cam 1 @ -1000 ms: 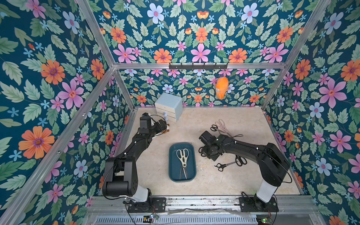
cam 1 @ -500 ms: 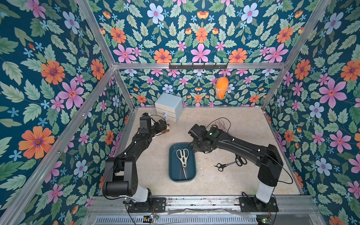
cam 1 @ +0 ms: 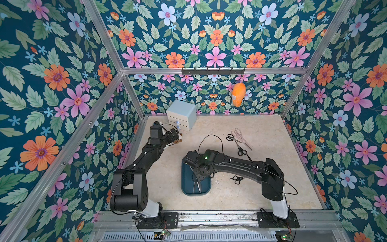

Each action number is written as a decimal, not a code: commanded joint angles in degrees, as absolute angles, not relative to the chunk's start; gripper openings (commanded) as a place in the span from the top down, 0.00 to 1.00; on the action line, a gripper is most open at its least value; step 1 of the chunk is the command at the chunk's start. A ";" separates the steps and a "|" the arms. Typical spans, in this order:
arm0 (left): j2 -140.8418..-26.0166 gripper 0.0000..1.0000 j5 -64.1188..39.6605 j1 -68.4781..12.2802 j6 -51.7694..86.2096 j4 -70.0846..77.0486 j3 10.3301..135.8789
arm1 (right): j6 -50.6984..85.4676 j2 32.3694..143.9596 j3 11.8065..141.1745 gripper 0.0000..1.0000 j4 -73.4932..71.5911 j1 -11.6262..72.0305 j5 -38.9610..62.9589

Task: Put the scissors into the storage box
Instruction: Place the scissors in the storage box.

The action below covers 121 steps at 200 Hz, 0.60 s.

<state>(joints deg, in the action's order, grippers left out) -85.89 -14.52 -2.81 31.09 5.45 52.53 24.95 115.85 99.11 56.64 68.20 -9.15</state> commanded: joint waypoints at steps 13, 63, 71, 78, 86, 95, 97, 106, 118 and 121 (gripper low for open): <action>-85.81 0.01 -13.84 -2.72 30.75 5.58 52.65 | 21.94 116.70 98.17 1.00 57.35 69.17 -5.78; -86.04 0.01 -13.88 -2.73 30.81 5.54 52.54 | 22.40 122.42 102.18 1.00 59.94 69.17 -6.95; -86.12 0.01 -13.82 -2.73 30.80 5.54 52.56 | 22.84 123.27 103.05 1.00 60.75 69.17 -7.60; -86.10 0.01 -13.80 -2.73 30.78 5.54 52.56 | 22.92 123.85 103.34 1.00 61.07 69.17 -7.65; -86.10 0.01 -13.85 -2.73 30.73 5.48 52.64 | 22.86 124.38 103.74 1.00 61.30 69.17 -7.64; -86.09 0.01 -13.89 -2.72 30.69 5.55 52.64 | 22.96 124.79 103.80 1.00 61.41 69.17 -7.60; -86.12 0.01 -13.80 -2.77 30.72 5.54 52.64 | 22.97 124.91 103.87 1.00 61.41 69.17 -7.57; -86.12 0.01 -13.80 -2.74 30.71 5.54 52.64 | 22.85 125.35 104.21 1.00 61.73 69.15 -7.38; -86.12 0.01 -13.87 -2.72 30.81 5.55 52.65 | 22.90 125.76 104.58 0.95 62.08 69.17 -7.55; -86.09 0.01 -13.84 -2.72 30.76 5.54 52.65 | 22.91 125.84 104.60 0.93 62.12 69.17 -7.56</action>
<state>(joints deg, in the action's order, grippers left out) -86.00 -13.98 -2.79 31.07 5.45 52.53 22.68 125.29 103.90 60.20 69.10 -6.44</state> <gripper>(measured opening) 0.993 0.074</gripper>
